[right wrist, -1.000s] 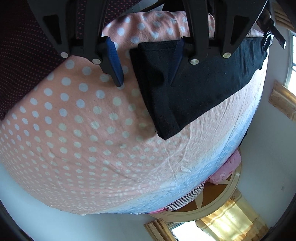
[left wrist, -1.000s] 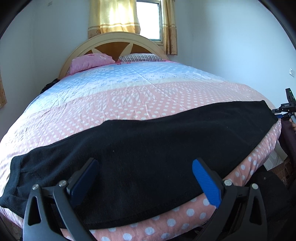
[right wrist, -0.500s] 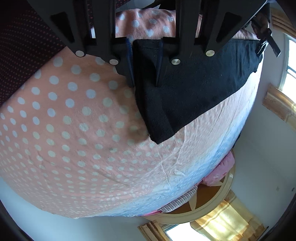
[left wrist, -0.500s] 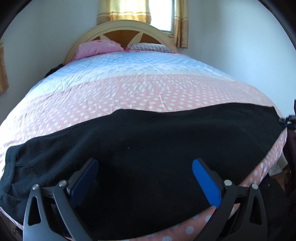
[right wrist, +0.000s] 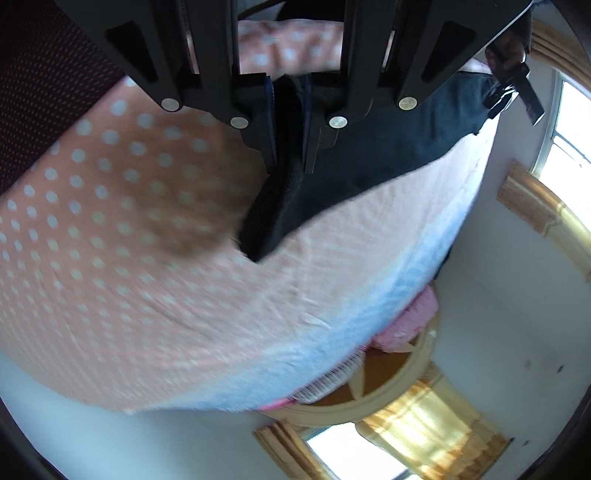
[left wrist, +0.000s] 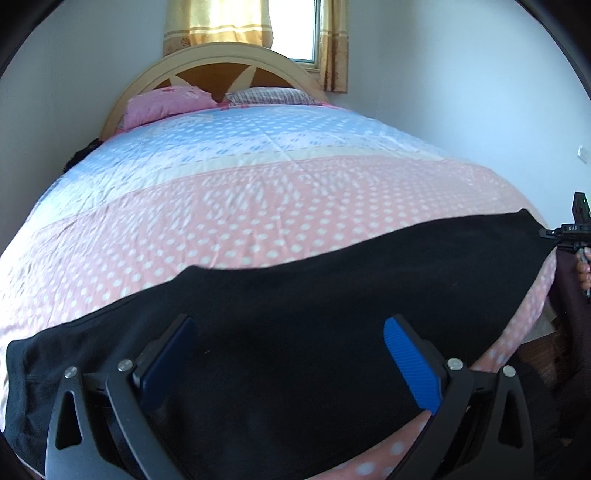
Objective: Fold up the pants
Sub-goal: 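Grasp the black pants leg end with the right gripper and lift it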
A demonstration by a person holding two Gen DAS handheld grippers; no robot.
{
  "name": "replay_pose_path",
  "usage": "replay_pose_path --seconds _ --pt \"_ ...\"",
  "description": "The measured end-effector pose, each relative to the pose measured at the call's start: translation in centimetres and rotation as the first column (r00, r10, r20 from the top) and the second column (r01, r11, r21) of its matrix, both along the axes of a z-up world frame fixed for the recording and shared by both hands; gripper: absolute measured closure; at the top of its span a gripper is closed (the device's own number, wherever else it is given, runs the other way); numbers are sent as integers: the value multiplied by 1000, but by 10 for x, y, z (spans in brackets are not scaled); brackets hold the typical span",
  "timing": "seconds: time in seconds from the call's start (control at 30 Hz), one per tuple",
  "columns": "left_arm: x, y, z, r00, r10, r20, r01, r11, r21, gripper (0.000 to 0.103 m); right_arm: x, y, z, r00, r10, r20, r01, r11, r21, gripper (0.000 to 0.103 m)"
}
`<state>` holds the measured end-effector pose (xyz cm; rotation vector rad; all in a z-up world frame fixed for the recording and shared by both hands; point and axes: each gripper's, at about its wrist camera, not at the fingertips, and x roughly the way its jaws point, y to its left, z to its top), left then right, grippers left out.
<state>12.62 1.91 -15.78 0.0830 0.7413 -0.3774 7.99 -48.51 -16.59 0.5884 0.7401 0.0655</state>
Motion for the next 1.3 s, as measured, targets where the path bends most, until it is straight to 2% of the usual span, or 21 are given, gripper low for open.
replay_pose_path --seconds 0.2,0.37,0.5,0.67,0.8,1.0,1.13,1.3 --pt "-1 -19 10 998 -59 -10 58 998 -39 0 6 73 44 992 106 71 -97 987 -127 91" --pt "-6 -35 13 994 -105 -19 104 993 -63 0 18 150 59 968 242 72 -218 944 -247 91" --pt "-8 -44 12 991 -133 -30 131 989 -75 0 30 201 53 943 329 44 -301 905 -301 91" --pt "-8 -52 11 986 -160 -39 156 984 -86 0 48 252 15 915 397 -68 -394 847 -356 91" --pt "-7 -60 11 983 -180 -39 177 981 -76 0 57 258 -16 899 415 -142 -438 832 -341 91" --pt "3 -77 12 977 -208 -52 203 975 -87 0 57 253 -23 895 425 -135 -446 837 -318 91" --pt "9 -99 12 978 -204 -29 204 979 -28 0 56 256 -23 887 444 -124 -458 820 -344 86" --pt "11 -117 15 979 -203 -4 203 979 30 0 56 249 -21 881 465 -91 -471 840 -269 83"
